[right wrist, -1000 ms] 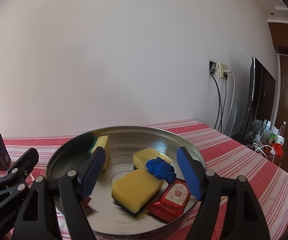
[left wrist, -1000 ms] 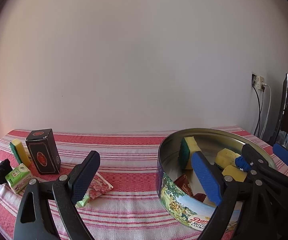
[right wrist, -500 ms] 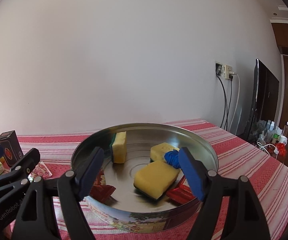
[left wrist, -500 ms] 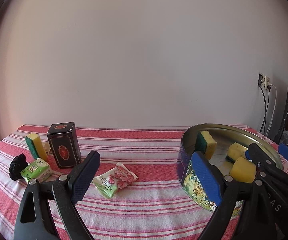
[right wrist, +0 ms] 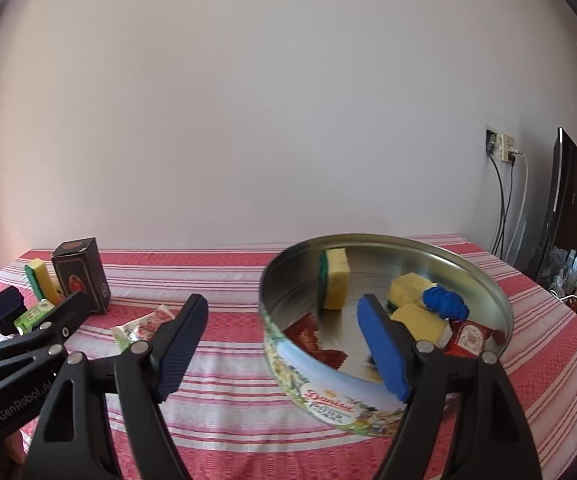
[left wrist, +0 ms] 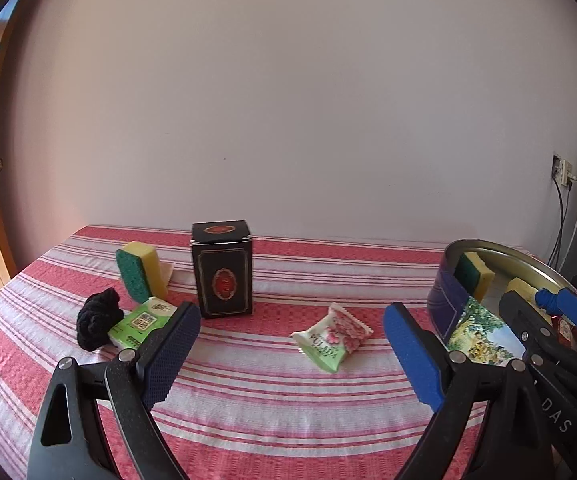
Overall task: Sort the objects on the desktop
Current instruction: 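Move both open tools toward the black sock and black box, then grasp the black sock with the left tool while the right tool grasps the black box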
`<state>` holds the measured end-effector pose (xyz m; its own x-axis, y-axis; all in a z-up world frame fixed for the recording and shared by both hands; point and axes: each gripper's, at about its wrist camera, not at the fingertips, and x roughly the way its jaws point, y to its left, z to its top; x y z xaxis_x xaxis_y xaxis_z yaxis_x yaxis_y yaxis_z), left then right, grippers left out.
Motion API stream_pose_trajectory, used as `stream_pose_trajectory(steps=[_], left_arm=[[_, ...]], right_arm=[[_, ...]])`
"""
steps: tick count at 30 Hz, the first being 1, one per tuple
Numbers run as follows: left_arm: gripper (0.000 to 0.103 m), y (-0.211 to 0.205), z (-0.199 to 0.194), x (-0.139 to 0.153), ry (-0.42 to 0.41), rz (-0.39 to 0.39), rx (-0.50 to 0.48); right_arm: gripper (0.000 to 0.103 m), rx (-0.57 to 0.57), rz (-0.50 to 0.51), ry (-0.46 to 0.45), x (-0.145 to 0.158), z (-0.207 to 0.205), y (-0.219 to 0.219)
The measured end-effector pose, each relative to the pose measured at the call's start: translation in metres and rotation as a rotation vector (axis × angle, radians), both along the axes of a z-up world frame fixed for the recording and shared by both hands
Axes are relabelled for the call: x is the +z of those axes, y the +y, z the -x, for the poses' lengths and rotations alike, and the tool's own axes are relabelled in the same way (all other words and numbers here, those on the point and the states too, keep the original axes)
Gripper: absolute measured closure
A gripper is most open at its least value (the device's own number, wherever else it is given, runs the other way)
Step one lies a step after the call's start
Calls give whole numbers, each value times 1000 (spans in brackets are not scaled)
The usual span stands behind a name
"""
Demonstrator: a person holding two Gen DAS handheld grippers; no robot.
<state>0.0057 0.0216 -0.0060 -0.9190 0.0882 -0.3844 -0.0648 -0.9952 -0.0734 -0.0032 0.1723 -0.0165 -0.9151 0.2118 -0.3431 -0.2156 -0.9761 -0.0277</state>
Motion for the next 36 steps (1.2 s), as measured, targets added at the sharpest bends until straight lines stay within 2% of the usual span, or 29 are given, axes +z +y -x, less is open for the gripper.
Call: stream_pose_trajectory(steps=[6,10,15,18,23,26,27,28,29,31,33,36], left_arm=[[9,-56,15,-4,-52,3,117],[9,-99,28,-10,-91,12,214],[9,-144,51,-18,-179,-27,291],[9,-159,69,-27,-261,-37,295],[9,-172,94,-46,-395,-95,281],[9,-181,104,-55,-441,-163,246],[11,-183,106,-57,-451,-178,243],[16,-182,107,-57,-452,-158,246],[24,-180,109,-57,-459,-129,243],[35,-178,109,-57,-456,-125,218],[54,-176,108,-56,-452,-131,195],[56,-181,104,-56,-440,-169,185]], right_arm=[[24,95,-15,-30,-3,13,-40],[24,163,23,-67,-6,25,-65],[24,236,47,-100,-10,42,-98],[24,273,46,-106,-12,48,-115],[24,313,43,-125,-14,56,-132],[24,326,55,-142,-16,60,-134],[24,329,62,-149,-16,63,-133],[24,332,71,-156,-17,65,-133],[24,337,80,-165,-18,68,-133],[24,344,92,-186,-20,75,-135],[24,348,97,-197,-20,80,-136],[24,359,96,-204,-19,87,-139]])
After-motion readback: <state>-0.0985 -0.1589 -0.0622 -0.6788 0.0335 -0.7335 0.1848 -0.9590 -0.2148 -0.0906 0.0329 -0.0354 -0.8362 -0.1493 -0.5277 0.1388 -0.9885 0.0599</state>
